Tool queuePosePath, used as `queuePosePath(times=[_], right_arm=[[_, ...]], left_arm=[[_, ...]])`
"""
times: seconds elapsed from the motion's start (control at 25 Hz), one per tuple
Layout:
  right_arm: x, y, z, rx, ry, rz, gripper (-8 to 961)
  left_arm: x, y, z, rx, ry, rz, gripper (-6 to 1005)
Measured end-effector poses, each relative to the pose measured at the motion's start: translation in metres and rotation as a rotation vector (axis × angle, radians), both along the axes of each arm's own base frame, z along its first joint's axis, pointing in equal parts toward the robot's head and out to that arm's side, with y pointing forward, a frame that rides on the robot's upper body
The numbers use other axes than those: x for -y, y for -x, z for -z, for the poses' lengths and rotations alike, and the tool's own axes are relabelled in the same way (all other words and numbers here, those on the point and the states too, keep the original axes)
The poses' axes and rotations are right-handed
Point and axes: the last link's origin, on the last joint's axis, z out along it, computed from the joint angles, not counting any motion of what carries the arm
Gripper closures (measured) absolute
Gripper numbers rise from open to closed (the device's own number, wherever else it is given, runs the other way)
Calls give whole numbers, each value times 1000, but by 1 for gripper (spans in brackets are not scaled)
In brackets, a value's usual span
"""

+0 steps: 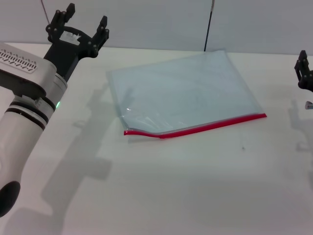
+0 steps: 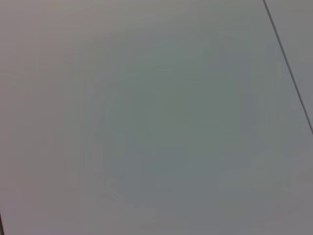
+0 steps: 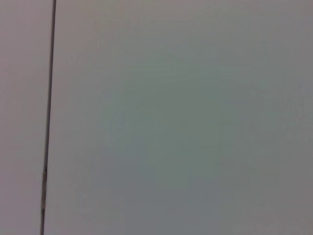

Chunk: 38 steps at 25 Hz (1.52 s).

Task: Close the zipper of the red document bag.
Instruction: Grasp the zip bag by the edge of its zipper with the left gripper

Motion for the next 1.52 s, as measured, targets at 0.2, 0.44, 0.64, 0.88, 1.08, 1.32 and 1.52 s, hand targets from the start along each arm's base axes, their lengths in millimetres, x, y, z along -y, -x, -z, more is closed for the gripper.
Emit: queuePosePath(times=[0.2, 0.44, 0.64, 0.88, 1.08, 1.32, 1.52], right_arm=[[0, 0, 0, 0, 0, -1, 346], [-1, 1, 1, 0, 5, -1, 346], [-1, 1, 1, 0, 5, -1, 346], [-1, 1, 0, 3, 5, -1, 346], [-1, -2, 0, 10, 4, 5, 347], [0, -6, -2, 20, 2, 14, 347], [-1, -8, -1, 17, 13, 29, 347]], left_arm=[[0, 0, 0, 0, -1, -1, 212], [0, 1, 0, -2, -2, -2, 213], [0, 1, -1, -5, 0, -4, 213], [-1, 1, 0, -7, 4, -7, 213], [-5, -2, 8, 19, 66, -29, 213], [-19, -18, 30, -33, 231, -56, 214], [-24, -43, 40, -122, 346, -61, 214]])
